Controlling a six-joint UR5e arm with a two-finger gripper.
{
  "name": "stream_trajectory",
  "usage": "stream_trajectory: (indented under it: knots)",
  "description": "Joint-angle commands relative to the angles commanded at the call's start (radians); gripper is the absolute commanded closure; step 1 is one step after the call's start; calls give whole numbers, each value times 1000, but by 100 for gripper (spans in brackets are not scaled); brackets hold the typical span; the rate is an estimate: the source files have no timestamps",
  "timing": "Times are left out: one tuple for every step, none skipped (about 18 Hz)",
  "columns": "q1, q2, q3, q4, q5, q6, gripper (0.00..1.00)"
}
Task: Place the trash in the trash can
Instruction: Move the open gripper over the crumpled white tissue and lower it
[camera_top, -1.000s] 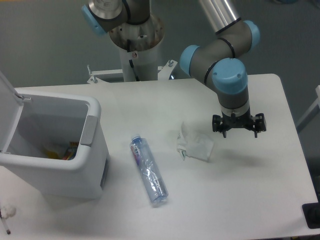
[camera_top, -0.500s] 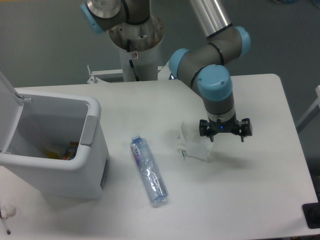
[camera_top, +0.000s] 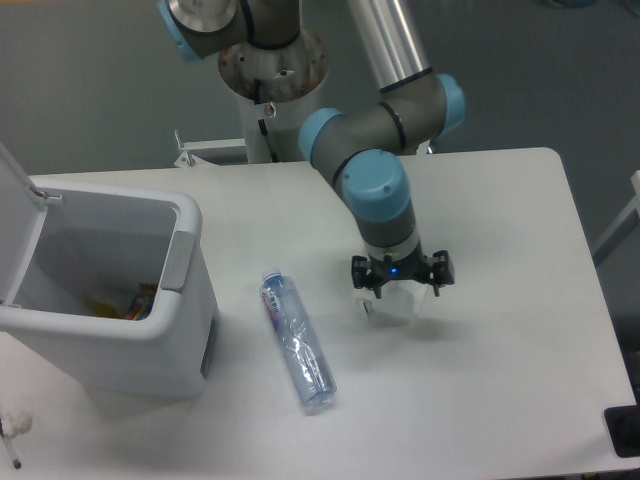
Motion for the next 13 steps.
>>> stream_trajectory:
  knots:
    - [-2,3,-11,2,0,-11,0]
    - [-2,3,-20,2,0,-12,0]
    - [-3,0,-26,2,0,-8,0]
    - [-12,-5,-32,0,6,-6,0]
    - [-23,-9,-38,0,23,-9,0]
    - [-31,-20,-46,0,41,-8,0]
    - [-32,-24,-54,2,54,-6,0]
    - [-32,-31,-51,2,58,-6,2]
    - [-32,-31,-43,2,58,-11,24]
    - [-32,-31,-39,-2,57,-17,54]
    - [-31,-28,-35,-2,52,-22,76]
    - [-26,-26,-29,-2,51,-34,88]
    - [-22,-26,-19,-2,46,-55,95]
